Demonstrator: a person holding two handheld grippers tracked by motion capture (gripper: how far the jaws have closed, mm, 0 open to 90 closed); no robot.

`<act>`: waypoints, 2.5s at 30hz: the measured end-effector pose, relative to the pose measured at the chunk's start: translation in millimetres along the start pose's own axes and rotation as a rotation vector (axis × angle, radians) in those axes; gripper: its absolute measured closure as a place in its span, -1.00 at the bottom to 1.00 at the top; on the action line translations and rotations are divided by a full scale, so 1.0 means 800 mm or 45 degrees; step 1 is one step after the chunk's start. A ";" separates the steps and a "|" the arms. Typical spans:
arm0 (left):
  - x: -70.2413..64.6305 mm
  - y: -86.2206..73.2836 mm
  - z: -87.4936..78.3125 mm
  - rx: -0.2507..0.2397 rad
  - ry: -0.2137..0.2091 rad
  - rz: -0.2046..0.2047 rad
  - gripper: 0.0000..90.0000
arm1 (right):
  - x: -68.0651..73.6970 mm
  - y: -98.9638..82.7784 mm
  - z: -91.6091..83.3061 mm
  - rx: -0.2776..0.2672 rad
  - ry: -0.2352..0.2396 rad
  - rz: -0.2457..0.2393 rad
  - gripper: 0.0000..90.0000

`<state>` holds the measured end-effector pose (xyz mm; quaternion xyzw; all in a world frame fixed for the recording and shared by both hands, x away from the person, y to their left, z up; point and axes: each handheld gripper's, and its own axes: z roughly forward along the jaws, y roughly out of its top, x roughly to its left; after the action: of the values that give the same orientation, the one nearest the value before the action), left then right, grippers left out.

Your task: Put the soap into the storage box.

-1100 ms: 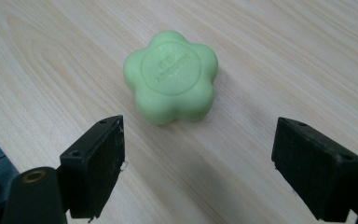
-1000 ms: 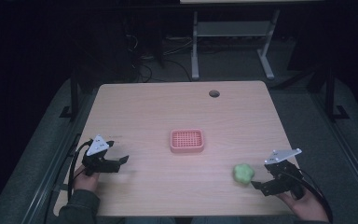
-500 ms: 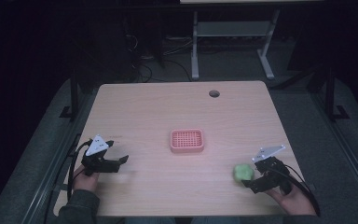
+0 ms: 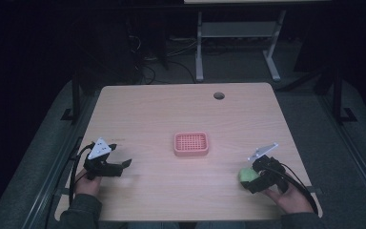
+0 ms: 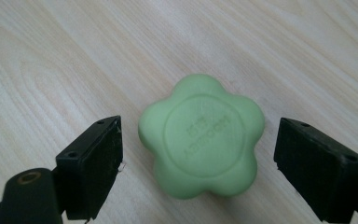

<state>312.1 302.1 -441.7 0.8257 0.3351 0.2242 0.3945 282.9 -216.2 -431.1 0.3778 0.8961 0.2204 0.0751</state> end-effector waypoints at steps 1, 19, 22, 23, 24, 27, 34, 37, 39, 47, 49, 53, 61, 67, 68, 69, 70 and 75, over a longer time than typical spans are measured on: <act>0.000 0.000 0.000 0.000 0.000 0.000 -0.68 | 0.000 0.000 0.000 0.000 0.000 0.000 -0.66; 0.000 0.000 0.001 -0.008 -0.002 -0.002 -0.68 | 0.007 0.009 0.020 0.078 -0.026 -0.009 -0.62; 0.000 0.000 0.000 -0.014 -0.001 -0.005 -0.68 | 0.007 0.011 0.025 0.105 -0.049 -0.011 -0.57; 0.000 0.001 0.000 -0.014 -0.002 -0.006 -0.68 | 0.008 0.011 0.026 0.108 -0.054 -0.006 -0.57; 0.000 0.001 0.000 -0.014 -0.002 -0.006 -0.68 | 0.008 0.011 0.026 0.108 -0.054 -0.006 -0.57; -0.001 0.001 0.001 -0.013 -0.001 -0.004 -0.68 | 0.009 0.014 0.027 0.126 -0.067 -0.006 -0.56; -0.001 0.001 0.001 -0.013 -0.003 -0.004 -0.68 | 0.009 0.015 0.029 0.143 -0.075 0.002 -0.51; 0.000 0.001 0.000 -0.016 -0.003 -0.006 -0.68 | 0.009 0.015 0.031 0.149 -0.093 -0.002 -0.47; -0.001 0.001 0.000 -0.018 -0.002 -0.007 -0.68 | 0.009 0.015 0.031 0.151 -0.093 0.000 -0.47; -0.002 0.001 0.001 -0.021 -0.005 -0.012 -0.68 | 0.012 0.016 0.030 0.161 -0.103 -0.021 -0.45; -0.002 0.001 0.000 -0.027 -0.003 -0.016 -0.68 | 0.013 0.015 0.030 0.159 -0.109 -0.045 -0.45; -0.001 0.001 -0.001 -0.016 -0.004 -0.007 -0.68 | 0.012 0.014 0.029 0.159 -0.090 -0.053 -0.45; -0.002 0.001 0.000 -0.031 -0.006 -0.019 -0.68 | 0.011 0.015 0.021 0.140 -0.043 -0.052 -0.45; -0.001 0.001 -0.001 -0.021 -0.007 -0.009 -0.68 | 0.016 0.031 0.019 0.137 -0.012 -0.097 -0.45; -0.001 0.001 -0.001 -0.023 -0.005 -0.007 -0.68 | 0.016 0.034 0.018 0.130 -0.005 -0.101 -0.45; -0.001 0.002 -0.002 -0.021 -0.005 -0.006 -0.68 | 0.016 0.034 0.018 0.130 -0.005 -0.101 -0.45; -0.001 0.002 -0.002 -0.036 -0.008 -0.019 -0.68 | 0.016 0.042 0.018 0.127 0.007 -0.108 -0.45; -0.001 0.001 -0.002 -0.028 -0.011 -0.012 -0.68 | 0.019 0.059 0.018 0.115 0.002 -0.145 -0.45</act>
<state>311.1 302.0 -439.8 0.8208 0.3349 0.2222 0.4060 307.2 -171.7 -422.3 0.3289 0.9253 0.1754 0.0696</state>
